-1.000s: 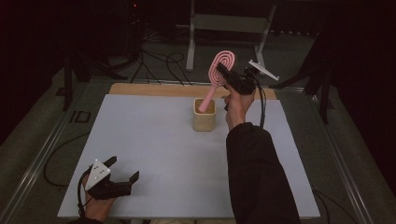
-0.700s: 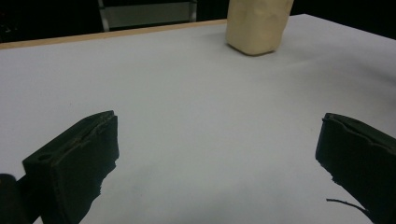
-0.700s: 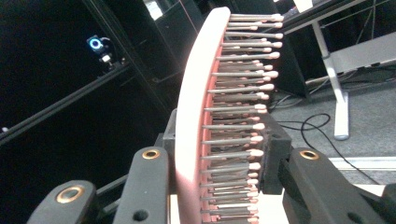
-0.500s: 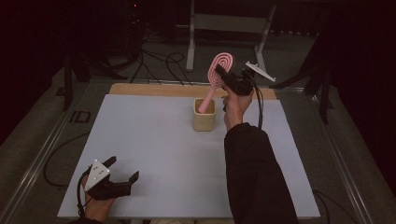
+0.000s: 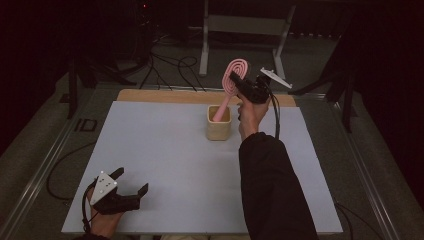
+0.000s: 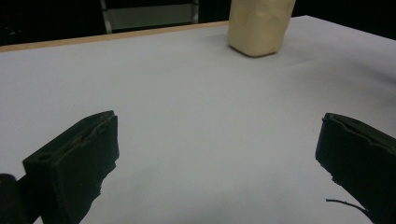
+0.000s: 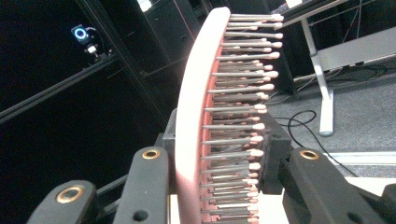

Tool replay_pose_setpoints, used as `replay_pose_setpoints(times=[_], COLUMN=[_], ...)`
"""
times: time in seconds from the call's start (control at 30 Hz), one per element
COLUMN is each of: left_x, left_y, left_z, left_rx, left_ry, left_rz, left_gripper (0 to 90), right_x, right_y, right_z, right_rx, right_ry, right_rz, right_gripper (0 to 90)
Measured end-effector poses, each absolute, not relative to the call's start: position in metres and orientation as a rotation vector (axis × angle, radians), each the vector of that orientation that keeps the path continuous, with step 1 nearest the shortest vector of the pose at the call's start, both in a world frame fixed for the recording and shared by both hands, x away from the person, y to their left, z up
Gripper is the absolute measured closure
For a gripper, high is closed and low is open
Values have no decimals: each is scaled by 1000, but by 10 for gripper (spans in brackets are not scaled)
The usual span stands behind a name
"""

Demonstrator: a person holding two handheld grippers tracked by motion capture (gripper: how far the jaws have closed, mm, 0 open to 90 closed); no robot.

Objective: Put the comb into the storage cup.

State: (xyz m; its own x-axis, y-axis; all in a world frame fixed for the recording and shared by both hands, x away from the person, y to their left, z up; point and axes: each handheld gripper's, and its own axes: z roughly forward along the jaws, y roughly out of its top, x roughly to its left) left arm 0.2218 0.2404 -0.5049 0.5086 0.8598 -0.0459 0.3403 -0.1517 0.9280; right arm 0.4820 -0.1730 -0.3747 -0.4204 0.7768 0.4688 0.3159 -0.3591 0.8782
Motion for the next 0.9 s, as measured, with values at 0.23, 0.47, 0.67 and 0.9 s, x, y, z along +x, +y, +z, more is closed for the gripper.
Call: replay_pose_setpoints(times=[0.23, 0.47, 0.67, 0.9], left_x=[222, 222, 222, 222], left_y=[240, 240, 240, 239], left_z=[-505, -505, -505, -505], left_rx=[1727, 1727, 1728, 1727], left_ry=[1019, 1020, 1021, 1020], left_rz=[633, 632, 632, 631], left_gripper=[0, 0, 0, 0], right_x=[482, 481, 480, 479], right_y=[-172, -171, -169, -167], right_z=[-378, -382, -387, -389], right_rx=[1432, 1434, 1437, 1436], right_ry=[1533, 1552, 1566, 1574], right_rz=[1820, 1801, 1790, 1791], right_gripper=[638, 636, 635, 633])
